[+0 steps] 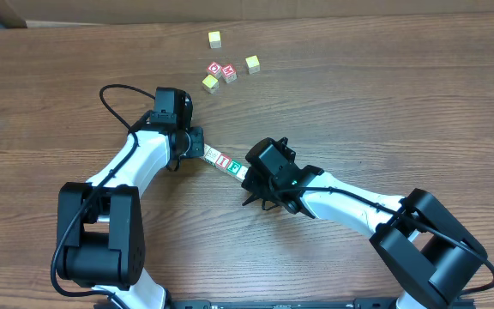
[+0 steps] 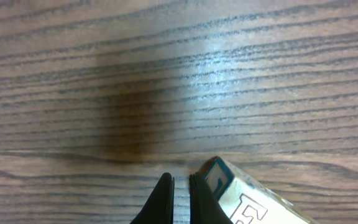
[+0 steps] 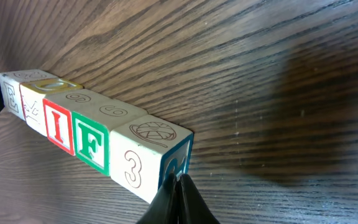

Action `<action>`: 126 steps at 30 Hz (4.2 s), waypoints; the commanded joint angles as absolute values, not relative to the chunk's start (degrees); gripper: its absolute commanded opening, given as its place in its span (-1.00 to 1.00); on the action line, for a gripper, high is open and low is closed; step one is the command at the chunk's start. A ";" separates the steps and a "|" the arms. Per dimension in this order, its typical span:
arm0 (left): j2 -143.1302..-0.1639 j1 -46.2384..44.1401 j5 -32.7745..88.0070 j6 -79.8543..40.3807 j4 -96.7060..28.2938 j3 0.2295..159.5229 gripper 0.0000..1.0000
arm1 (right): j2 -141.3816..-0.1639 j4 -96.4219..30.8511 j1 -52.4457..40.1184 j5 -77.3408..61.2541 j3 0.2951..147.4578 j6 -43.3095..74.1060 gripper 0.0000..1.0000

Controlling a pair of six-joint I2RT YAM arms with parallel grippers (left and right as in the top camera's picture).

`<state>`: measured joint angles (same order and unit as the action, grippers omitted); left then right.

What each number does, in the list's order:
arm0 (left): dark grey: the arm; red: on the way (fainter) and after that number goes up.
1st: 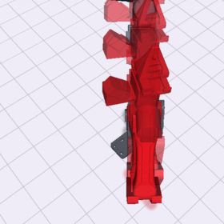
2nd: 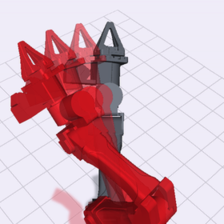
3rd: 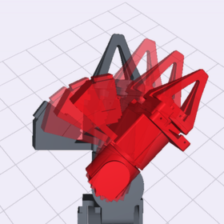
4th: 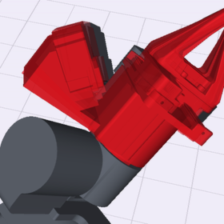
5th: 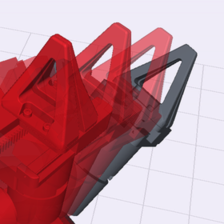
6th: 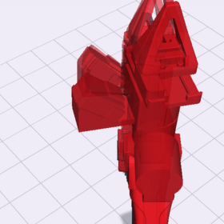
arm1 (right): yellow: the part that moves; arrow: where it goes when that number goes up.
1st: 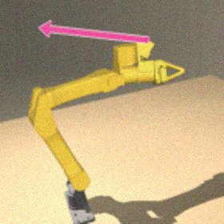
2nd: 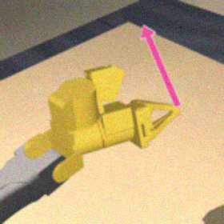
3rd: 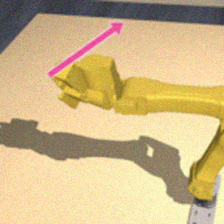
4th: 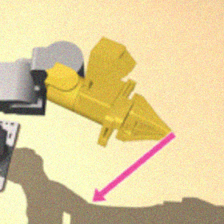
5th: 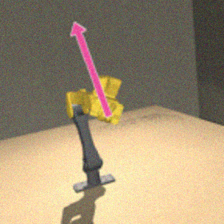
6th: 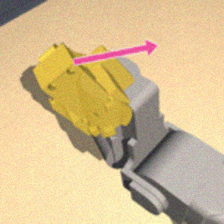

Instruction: Flip 5 blocks

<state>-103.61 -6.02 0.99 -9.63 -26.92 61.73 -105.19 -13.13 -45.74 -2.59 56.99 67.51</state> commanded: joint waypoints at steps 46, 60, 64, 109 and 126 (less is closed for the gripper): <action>-105.38 -6.83 9.06 -9.02 -23.55 61.12 -0.91 | -105.58 -10.48 -50.52 0.14 58.02 83.02 -0.92; -105.65 -8.27 9.06 -9.23 -22.98 61.12 -0.92 | -105.58 -9.45 -52.14 2.48 58.02 88.14 -0.92; -105.65 -9.06 9.04 -9.21 -22.59 61.12 -0.92 | -105.58 -9.41 -52.14 2.48 58.02 88.82 -0.92; -104.90 -11.64 8.93 -10.96 -23.62 68.07 -0.92 | -105.58 -10.20 -53.69 2.61 57.71 93.69 -0.92; -109.16 -11.62 0.40 -11.11 -25.76 71.72 -0.92 | -105.58 -12.51 -53.69 4.47 57.60 93.69 -0.92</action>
<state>-107.22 -11.27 2.39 -10.52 -26.22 71.09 -105.41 -12.64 -53.41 3.42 56.99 93.23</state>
